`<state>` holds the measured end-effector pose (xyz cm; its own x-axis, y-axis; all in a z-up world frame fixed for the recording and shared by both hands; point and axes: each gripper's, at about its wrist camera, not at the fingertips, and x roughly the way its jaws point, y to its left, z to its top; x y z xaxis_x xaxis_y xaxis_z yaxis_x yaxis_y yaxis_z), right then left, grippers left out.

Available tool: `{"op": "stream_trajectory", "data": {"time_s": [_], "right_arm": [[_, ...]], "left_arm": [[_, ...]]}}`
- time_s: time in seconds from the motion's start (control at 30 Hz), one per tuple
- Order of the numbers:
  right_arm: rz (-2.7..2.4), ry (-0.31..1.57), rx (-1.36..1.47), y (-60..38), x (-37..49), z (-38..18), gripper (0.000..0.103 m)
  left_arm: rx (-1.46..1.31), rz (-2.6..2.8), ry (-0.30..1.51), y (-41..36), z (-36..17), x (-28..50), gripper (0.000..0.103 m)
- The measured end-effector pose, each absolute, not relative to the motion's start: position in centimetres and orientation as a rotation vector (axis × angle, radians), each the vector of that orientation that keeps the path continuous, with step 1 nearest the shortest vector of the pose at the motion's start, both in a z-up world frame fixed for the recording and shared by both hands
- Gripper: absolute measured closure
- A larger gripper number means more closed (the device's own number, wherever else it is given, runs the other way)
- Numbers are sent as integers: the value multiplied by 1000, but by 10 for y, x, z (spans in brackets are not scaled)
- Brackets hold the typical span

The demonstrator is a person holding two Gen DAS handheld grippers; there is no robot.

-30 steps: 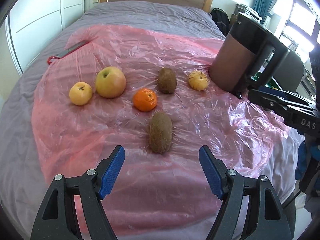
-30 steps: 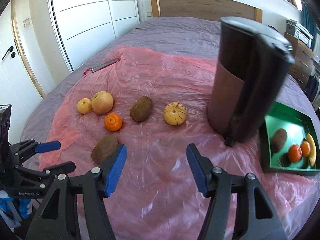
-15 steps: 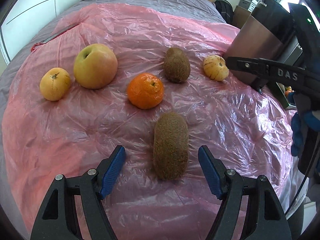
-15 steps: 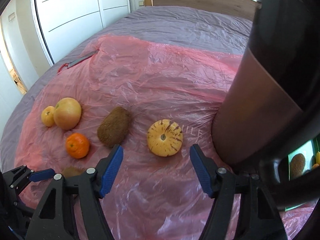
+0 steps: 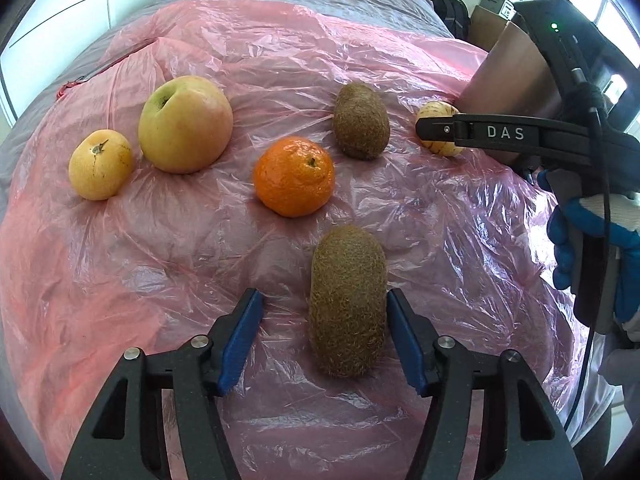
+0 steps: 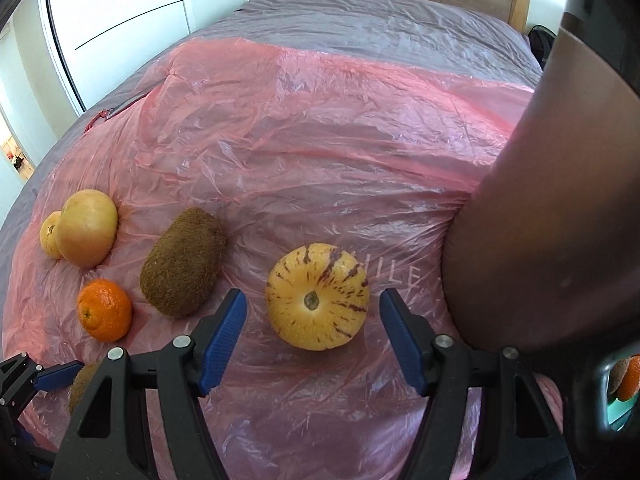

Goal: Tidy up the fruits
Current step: 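Grasp the large kiwi with the left tool while the right tool grasps the striped melon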

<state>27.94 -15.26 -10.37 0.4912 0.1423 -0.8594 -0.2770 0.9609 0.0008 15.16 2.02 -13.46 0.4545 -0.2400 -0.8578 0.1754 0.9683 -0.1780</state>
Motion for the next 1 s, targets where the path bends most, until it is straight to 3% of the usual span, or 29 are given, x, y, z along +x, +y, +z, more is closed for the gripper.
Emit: {"op": "stream_trajectory", "data": {"time_s": [0.17, 0.2, 0.27, 0.6, 0.73, 1.0], "right_arm": [[277, 1039, -136, -150, 284, -109, 3], [277, 1040, -136, -150, 285, -110, 8], [280, 1040, -131, -151, 287, -111, 27], [290, 1062, -95, -155, 291, -115, 28], [293, 1061, -109, -155, 292, -116, 28], [300, 1037, -84, -158, 287, -110, 29]], "left_arm": [[-33, -247, 1078, 14, -137, 154, 46], [-30, -246, 1078, 14, -137, 154, 46], [-20, -239, 1079, 12, -138, 154, 49], [85, -217, 1089, -2, -143, 154, 51], [61, -238, 1083, -2, -141, 152, 72], [-116, -275, 1050, 22, -133, 148, 72]]}}
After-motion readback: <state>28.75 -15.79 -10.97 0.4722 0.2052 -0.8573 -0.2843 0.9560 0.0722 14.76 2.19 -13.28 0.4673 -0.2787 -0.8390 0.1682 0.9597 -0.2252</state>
